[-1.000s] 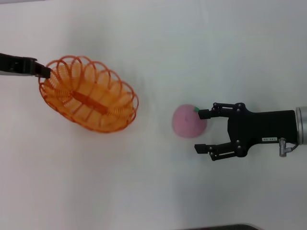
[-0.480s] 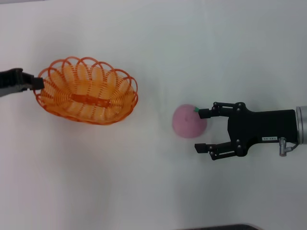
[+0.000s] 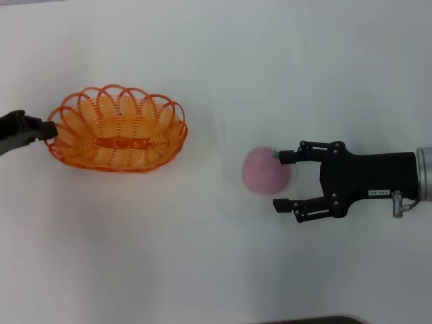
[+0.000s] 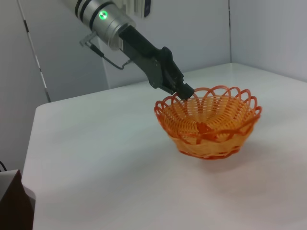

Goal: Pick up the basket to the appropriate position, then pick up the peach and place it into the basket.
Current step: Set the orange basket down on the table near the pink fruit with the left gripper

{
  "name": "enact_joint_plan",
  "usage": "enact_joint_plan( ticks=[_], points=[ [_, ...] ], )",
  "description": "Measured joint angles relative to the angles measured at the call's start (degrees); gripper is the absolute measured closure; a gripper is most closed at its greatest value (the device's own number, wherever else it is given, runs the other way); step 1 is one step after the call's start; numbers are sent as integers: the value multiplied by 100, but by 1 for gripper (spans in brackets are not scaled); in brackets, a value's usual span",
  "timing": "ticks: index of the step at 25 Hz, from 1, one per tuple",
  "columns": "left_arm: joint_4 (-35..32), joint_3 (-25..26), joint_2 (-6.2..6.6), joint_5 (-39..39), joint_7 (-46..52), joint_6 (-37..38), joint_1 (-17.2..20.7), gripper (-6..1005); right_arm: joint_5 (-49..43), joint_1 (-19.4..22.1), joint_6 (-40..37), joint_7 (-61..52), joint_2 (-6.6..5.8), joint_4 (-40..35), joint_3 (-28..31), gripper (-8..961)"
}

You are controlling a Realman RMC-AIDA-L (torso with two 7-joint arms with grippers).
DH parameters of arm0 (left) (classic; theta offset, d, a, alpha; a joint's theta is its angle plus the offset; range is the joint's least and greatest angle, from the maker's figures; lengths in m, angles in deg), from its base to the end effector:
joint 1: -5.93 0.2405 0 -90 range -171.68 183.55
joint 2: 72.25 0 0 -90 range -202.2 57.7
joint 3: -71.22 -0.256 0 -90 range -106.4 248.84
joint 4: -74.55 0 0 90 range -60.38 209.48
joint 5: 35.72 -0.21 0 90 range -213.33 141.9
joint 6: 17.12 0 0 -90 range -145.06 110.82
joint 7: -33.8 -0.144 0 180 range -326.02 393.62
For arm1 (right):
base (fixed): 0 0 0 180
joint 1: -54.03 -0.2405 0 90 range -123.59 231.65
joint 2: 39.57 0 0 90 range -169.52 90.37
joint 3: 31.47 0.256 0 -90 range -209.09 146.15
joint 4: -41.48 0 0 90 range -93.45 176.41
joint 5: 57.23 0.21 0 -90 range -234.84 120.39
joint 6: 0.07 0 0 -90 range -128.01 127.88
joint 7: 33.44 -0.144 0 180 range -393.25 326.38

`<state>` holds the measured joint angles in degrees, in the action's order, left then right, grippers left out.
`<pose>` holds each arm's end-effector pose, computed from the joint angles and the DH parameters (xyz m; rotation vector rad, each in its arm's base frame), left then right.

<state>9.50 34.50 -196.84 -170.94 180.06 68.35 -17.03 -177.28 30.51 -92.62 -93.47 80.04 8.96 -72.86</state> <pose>-0.3009 0.3179 0.0440 -1.9931 -1.8547 -0.4385 0.3009 0.2680 -0.0298 -2.8739 0.4017 0.6027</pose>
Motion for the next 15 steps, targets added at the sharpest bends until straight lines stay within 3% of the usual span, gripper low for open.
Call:
enact_joint_plan(
  ticks=[7,15],
  points=[
    [139,-211,-4,311,72,-209,230,960,8,11,1,0,0,8,0,37],
    [104,-1063,-4,796,276,-749,657,962,11,-3,26,0,0,31,10,38]
  ],
)
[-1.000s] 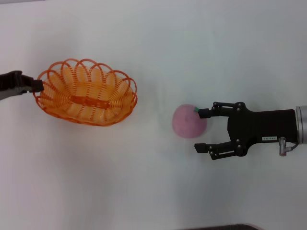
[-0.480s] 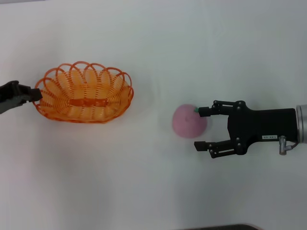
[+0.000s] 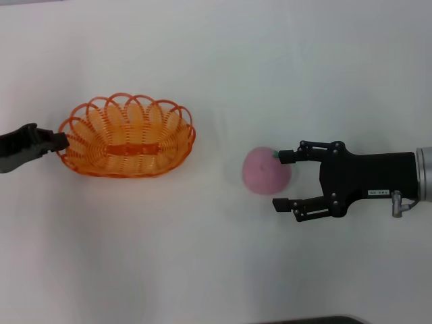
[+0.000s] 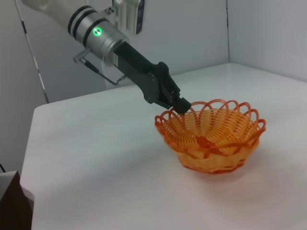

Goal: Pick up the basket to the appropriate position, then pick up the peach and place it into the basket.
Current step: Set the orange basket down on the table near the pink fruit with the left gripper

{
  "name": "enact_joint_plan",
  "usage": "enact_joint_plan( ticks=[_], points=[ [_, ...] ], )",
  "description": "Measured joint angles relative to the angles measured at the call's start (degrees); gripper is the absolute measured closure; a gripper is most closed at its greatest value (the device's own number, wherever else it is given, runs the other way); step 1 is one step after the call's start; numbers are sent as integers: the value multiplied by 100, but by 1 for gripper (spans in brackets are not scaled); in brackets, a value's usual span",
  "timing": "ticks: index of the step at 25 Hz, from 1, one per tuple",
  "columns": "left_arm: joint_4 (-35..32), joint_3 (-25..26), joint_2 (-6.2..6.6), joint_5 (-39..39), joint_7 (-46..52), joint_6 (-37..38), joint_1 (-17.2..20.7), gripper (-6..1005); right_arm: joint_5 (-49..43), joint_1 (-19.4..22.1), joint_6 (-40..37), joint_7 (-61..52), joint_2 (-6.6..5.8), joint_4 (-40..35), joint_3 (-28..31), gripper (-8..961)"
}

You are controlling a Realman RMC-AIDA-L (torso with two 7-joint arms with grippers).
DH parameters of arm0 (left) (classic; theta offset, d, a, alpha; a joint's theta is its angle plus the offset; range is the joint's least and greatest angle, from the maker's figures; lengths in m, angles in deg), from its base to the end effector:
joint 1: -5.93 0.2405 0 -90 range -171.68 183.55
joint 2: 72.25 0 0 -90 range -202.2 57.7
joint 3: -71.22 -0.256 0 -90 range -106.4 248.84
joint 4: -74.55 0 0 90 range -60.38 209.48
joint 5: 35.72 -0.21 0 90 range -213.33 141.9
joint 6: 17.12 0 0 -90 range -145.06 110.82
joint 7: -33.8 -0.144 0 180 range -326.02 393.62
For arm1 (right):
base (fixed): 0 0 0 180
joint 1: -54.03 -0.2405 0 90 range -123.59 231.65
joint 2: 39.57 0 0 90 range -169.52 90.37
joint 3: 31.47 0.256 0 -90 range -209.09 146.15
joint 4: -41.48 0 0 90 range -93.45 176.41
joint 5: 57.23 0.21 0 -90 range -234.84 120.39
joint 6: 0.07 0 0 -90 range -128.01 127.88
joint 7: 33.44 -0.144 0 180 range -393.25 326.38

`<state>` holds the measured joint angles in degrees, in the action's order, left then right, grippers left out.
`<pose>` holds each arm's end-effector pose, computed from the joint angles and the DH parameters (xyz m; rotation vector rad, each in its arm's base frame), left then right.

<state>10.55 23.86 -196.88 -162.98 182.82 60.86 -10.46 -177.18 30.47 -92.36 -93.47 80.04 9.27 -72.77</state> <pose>-0.3081 0.3065 0.0232 -1.9313 -1.9049 -0.4901 0.3012 0.2682 -0.0304 -2.8697 0.4084 0.6045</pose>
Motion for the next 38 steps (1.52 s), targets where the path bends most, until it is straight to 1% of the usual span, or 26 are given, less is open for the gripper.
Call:
enact_joint_plan(
  ticks=[3,8,12,15,20,38],
  points=[
    [15,-109,1,127,-7,-71,94,961,0,0,-5,0,0,-14,0,38],
    [17,-486,1,295,4,-321,289,961,-1,-7,3,0,0,-6,-1,38],
    [20,-591,1,423,2,-469,395,960,-2,-19,6,0,0,-2,-1,38],
    [21,-763,1,570,3,-689,516,960,-3,-28,7,0,0,10,-1,38],
    [20,-953,1,605,7,-803,563,959,-3,-42,-3,0,0,24,-1,37],
    [-22,-1056,1,890,1,-898,704,957,-2,-49,-19,0,9,19,-1,38]
  ],
)
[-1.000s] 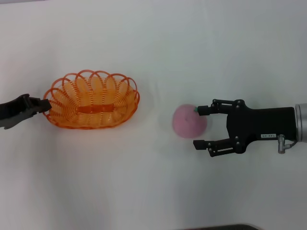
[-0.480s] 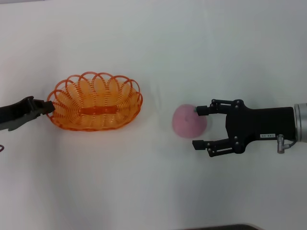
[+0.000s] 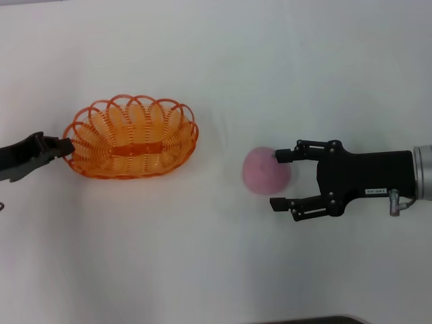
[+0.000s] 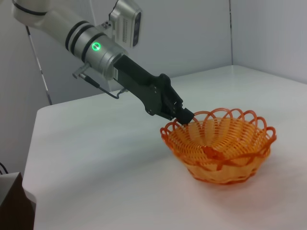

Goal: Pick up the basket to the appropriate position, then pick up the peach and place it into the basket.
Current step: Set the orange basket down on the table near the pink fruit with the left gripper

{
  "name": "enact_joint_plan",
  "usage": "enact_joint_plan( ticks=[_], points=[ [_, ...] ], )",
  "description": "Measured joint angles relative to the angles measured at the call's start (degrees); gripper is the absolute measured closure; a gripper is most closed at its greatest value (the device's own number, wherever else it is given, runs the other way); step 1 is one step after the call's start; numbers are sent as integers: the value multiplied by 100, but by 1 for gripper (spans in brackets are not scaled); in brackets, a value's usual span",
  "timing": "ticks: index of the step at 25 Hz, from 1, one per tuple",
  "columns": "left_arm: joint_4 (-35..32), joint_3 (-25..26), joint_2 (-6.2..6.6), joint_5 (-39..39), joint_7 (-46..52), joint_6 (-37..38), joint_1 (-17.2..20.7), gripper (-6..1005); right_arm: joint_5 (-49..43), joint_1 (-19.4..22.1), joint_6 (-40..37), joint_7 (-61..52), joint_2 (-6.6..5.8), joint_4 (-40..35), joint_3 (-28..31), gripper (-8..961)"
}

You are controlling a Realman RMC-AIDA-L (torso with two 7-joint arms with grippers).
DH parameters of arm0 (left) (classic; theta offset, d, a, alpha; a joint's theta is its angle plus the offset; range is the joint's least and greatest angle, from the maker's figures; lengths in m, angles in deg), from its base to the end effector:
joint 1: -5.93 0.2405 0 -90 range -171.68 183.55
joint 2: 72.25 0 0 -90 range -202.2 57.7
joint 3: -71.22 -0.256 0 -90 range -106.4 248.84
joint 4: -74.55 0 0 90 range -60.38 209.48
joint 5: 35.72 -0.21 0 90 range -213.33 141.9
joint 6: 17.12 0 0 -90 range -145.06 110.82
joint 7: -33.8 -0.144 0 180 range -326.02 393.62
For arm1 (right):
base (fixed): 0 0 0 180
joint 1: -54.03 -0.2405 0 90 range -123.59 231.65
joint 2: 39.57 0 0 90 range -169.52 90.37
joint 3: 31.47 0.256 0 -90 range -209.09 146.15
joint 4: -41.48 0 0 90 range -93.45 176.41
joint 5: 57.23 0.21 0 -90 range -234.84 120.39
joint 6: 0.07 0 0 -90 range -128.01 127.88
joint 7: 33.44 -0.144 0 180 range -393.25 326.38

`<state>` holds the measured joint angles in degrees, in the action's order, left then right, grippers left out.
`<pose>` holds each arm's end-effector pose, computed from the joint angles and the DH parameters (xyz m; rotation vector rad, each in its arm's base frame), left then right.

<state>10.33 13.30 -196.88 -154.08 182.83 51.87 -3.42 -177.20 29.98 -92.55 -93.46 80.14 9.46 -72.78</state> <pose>-0.3138 0.2938 0.0060 -1.8656 -1.9028 -0.5665 0.2983 0.2697 -0.0316 -2.8766 0.3996 0.6135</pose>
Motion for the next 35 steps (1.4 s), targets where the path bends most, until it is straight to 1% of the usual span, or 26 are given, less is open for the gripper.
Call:
enact_joint_plan(
  ticks=[14,26,31,35],
  points=[
    [-47,-85,0,15,-17,0,24,955,0,-12,-7,0,0,-23,0,38],
    [-54,-16,0,17,-45,165,21,873,0,-21,-6,0,0,-32,0,39],
    [-73,9,0,-25,-185,393,-5,714,0,-27,7,0,0,-20,0,39],
    [-134,252,3,-29,-491,681,-38,637,0,-35,3,0,0,-14,0,39]
  ],
)
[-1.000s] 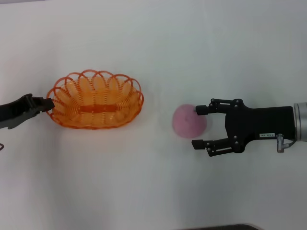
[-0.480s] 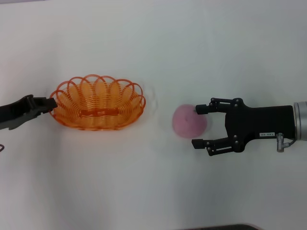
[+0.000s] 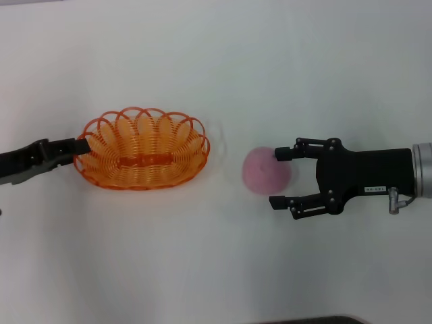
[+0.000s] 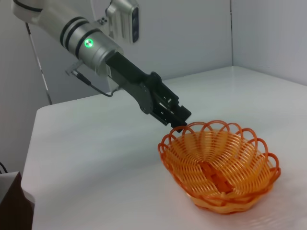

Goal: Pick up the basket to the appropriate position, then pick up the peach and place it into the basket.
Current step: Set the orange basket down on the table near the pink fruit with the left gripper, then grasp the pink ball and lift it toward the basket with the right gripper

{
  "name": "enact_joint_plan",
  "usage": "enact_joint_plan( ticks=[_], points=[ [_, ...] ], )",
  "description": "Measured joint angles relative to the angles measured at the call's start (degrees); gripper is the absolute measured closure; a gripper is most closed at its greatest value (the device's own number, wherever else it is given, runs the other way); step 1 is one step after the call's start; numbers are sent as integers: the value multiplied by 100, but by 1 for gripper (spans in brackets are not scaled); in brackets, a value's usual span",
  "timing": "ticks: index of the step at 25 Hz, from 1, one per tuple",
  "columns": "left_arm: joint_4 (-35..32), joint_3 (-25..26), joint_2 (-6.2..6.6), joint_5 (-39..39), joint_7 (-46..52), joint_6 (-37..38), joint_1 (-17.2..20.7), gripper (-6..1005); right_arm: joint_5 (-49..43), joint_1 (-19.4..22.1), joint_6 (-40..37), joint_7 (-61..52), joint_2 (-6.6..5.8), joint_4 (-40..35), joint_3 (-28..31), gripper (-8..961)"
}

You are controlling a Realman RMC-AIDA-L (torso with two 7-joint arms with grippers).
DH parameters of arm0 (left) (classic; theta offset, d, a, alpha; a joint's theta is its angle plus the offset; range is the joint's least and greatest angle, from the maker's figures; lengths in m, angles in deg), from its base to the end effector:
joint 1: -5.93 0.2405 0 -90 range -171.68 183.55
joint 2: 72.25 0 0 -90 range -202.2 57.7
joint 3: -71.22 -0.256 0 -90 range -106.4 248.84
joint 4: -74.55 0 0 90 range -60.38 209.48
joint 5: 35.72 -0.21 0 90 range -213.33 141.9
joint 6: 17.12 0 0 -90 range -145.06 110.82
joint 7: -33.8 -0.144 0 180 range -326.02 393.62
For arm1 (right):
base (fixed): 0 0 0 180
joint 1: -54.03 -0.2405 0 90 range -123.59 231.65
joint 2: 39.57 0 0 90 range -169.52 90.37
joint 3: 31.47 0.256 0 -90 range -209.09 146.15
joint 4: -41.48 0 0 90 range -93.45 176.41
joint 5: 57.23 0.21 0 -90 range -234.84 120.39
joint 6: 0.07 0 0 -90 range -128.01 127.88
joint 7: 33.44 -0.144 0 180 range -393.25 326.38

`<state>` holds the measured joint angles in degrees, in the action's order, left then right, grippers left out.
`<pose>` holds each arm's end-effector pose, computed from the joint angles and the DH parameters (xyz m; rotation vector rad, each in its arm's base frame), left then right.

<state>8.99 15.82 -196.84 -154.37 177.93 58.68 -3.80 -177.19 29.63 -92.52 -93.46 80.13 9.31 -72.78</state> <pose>-0.3063 0.2865 0.0114 -2.0073 -1.8441 -0.5501 0.2966 0.2720 -0.0311 -2.8777 0.3880 0.6121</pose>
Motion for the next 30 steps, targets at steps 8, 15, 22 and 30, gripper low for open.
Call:
enact_joint_plan(
  ticks=[8,15,22,30],
  points=[
    [-63,860,55,40,-1489,568,-77,538,13,-13,-28,0,0,20,1,39],
    [-108,1136,41,259,-4031,1382,-62,430,204,44,-92,29,-23,6,35,40],
    [9,1156,32,499,-5866,2085,-46,316,226,55,-79,53,-17,23,220,40],
    [787,1188,10,734,-7527,2360,16,279,450,55,-100,55,-9,99,345,40]
  ],
)
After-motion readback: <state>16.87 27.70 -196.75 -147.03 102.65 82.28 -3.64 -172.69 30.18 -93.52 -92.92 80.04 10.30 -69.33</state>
